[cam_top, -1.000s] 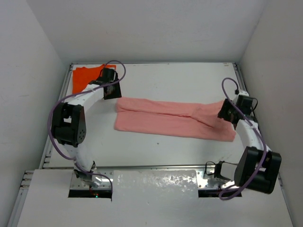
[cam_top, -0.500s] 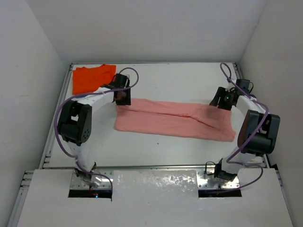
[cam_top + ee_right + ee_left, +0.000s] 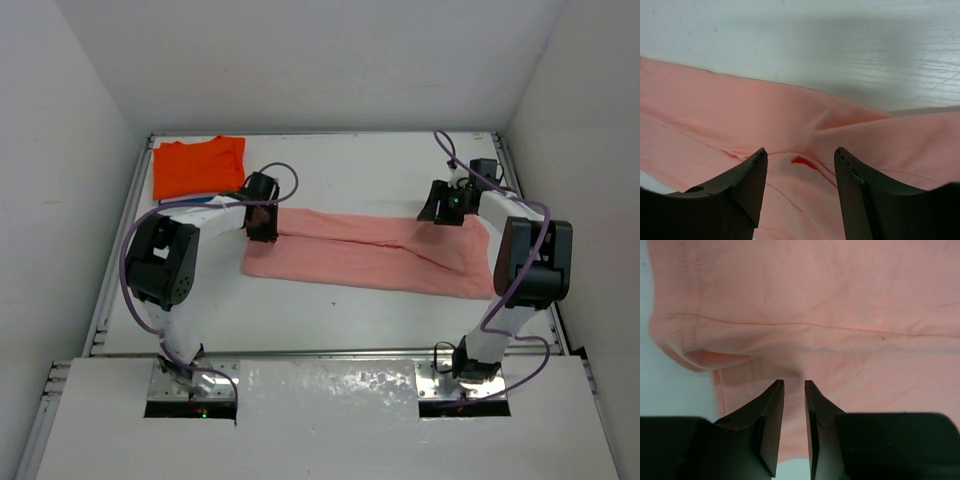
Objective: Fold and stack the t-shirts
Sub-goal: Fold the other side of the tshirt into a rectangle
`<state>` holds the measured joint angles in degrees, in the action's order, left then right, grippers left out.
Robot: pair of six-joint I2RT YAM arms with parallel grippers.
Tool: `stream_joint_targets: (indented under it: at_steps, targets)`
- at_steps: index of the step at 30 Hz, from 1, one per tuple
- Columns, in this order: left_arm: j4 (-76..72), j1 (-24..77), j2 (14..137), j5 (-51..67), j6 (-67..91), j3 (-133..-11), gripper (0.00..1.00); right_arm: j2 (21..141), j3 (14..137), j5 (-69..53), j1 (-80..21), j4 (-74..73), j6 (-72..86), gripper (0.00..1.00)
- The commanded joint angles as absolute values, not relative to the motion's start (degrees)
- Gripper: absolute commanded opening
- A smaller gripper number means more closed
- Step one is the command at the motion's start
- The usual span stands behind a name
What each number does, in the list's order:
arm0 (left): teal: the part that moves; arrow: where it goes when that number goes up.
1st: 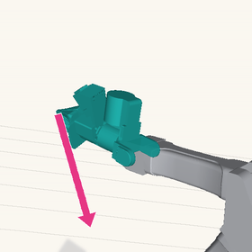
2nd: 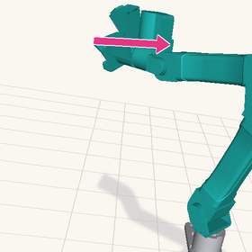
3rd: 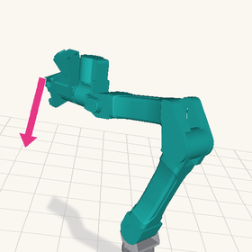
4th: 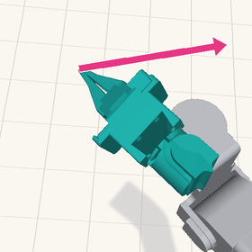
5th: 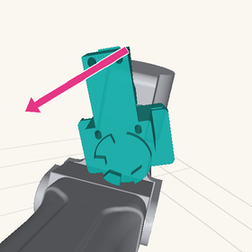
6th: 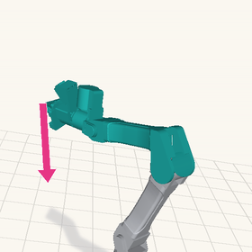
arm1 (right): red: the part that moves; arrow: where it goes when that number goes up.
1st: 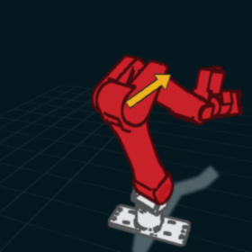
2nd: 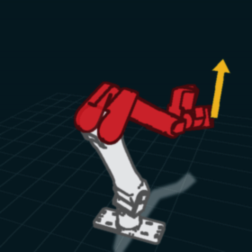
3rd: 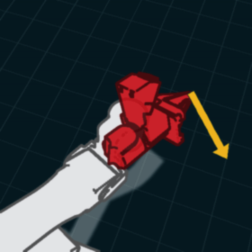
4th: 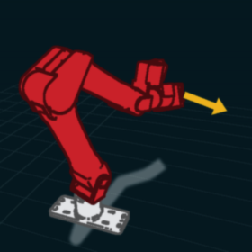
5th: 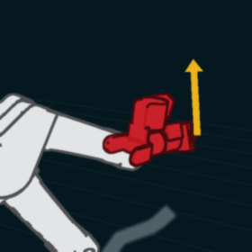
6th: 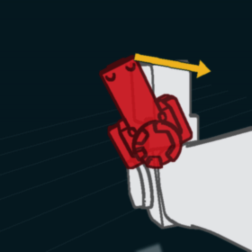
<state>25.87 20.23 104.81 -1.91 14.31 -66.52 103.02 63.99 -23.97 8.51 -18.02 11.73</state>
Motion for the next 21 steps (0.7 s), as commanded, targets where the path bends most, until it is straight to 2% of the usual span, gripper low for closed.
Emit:
stream_joint_targets:
  at_steps: [1,21]
  targets:
    - [24.3,21.0,100.8,-3.5,15.0,-67.7,0.21,103.4,65.2,-25.7,8.1,-16.2,10.9,0.55]
    - [28.9,21.0,100.2,-7.1,14.9,-76.6,0.22,101.8,60.6,-28.2,4.2,-18.7,9.8,0.48]
